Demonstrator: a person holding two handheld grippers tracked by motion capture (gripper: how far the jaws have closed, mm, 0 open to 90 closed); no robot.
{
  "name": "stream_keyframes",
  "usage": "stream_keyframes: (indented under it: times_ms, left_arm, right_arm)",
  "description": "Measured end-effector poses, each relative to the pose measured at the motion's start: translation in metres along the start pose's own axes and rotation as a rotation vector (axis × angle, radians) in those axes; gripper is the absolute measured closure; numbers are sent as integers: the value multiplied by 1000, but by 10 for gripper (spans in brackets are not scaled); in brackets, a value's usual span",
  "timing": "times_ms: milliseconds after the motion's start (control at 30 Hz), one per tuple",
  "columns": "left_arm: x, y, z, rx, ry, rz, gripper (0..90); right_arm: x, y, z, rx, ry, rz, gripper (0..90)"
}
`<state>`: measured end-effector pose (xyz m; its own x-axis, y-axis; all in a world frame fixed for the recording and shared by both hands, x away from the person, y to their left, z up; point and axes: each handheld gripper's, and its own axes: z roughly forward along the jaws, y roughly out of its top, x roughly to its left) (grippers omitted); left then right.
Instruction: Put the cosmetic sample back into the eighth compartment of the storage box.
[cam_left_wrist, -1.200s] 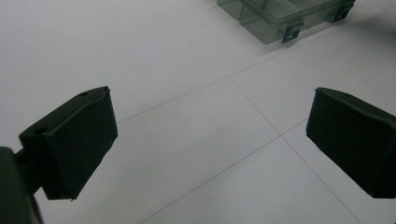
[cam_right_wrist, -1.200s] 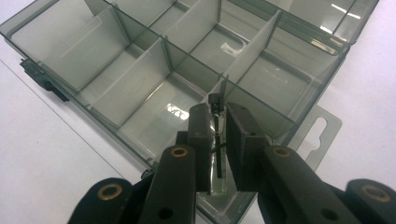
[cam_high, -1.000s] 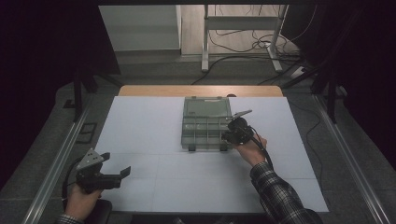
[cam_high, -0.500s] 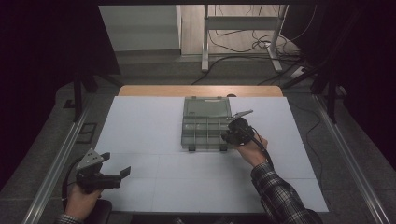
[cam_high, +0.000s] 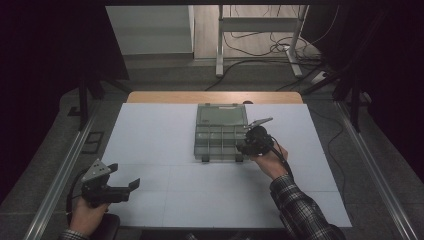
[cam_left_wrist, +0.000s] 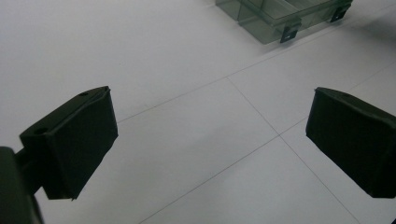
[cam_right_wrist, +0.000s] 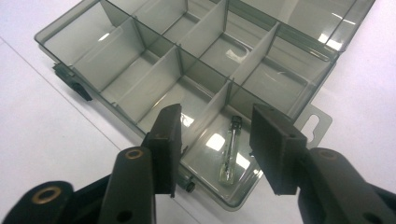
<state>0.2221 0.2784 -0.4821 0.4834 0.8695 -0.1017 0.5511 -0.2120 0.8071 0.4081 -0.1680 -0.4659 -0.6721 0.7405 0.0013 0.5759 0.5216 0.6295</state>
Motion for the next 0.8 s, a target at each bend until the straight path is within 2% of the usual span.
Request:
stream_keyframes:
  times_ms: [333,533,667,800]
  left_arm:
    - [0,0,0,1,0,2,26]
    - [0,0,0,1,0,2,26]
    - [0,0,0,1,-1,2,27]
    - [0,0,0,1,-1,3,27]
  right_arm:
    - [3,-2,-5,-13,4,9,388]
    - [3,-5,-6,-6,22,10,358]
    - [4,-7,-7,5,18,-9,336]
    - [5,-9,-8,8,11,-7,311]
